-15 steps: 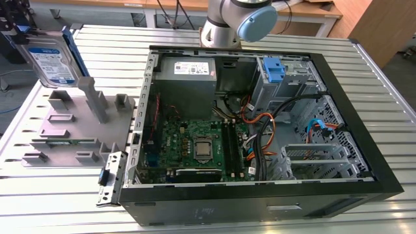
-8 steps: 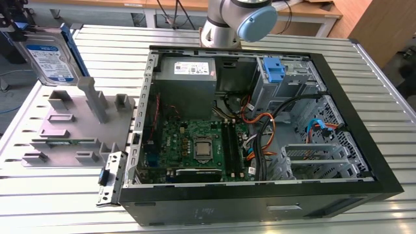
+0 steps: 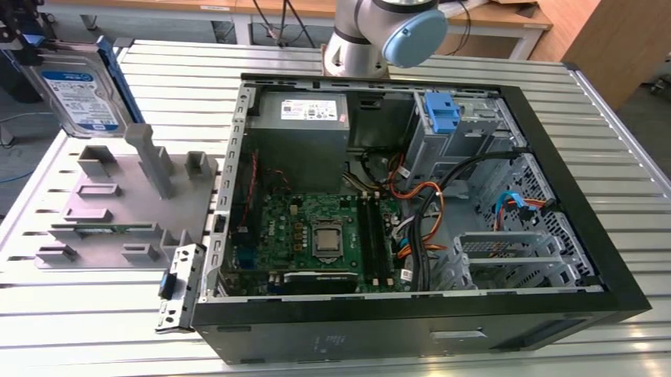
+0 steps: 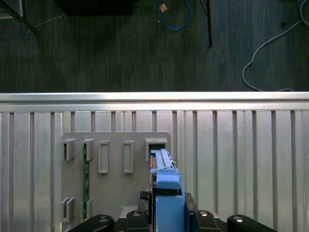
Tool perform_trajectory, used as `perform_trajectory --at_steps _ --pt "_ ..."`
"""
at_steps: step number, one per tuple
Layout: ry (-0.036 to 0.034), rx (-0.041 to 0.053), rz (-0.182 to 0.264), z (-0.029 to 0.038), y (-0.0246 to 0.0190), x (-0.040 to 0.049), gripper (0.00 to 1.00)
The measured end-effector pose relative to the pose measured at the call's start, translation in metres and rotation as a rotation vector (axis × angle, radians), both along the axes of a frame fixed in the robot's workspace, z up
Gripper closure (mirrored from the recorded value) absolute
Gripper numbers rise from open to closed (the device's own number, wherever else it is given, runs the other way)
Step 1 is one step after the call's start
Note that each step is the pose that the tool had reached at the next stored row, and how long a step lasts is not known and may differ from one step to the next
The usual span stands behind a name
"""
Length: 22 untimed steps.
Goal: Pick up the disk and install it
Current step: 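Pick up the disk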
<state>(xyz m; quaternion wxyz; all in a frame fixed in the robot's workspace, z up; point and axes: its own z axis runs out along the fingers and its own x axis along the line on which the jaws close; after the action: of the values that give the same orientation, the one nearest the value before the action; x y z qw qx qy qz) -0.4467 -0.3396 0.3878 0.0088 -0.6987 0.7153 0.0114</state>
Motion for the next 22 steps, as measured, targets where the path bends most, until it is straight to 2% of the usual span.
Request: perform_trajectory --at_steps 22 --pt "-0.0001 0.0 0.0 0.0075 0.0 0.0 0.64"
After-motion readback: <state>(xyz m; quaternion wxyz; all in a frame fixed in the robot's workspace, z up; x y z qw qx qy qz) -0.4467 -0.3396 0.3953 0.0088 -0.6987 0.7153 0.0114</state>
